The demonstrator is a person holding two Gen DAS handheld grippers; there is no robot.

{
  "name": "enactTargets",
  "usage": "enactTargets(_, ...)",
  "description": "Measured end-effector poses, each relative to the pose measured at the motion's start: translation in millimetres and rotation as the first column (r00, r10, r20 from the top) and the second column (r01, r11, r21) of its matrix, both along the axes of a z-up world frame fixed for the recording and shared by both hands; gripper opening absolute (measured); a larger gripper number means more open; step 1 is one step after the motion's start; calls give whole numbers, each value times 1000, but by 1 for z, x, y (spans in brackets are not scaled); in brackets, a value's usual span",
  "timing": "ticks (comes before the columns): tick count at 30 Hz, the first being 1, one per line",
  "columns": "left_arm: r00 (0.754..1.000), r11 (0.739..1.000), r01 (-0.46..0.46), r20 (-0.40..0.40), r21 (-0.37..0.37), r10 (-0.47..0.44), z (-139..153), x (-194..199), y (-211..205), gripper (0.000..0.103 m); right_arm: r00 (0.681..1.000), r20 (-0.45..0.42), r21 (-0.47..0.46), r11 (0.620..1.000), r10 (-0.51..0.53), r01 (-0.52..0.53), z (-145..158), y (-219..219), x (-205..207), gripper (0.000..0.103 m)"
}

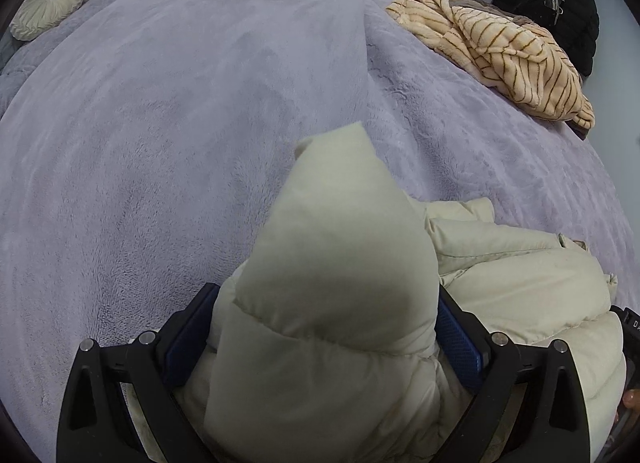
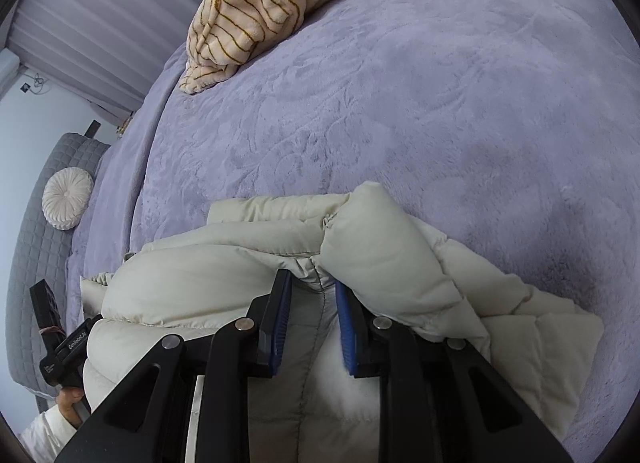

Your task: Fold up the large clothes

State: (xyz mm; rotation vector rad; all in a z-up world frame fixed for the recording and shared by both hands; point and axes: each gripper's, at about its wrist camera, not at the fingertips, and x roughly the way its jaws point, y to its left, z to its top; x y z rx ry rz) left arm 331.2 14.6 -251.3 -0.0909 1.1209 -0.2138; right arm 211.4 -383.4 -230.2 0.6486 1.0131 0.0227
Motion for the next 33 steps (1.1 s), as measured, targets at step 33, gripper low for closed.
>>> enactTargets(33, 999, 999, -10, 49, 40, 8, 48, -9, 39, 102, 999, -31, -74, 996, 44, -47, 28, 2, -3, 27)
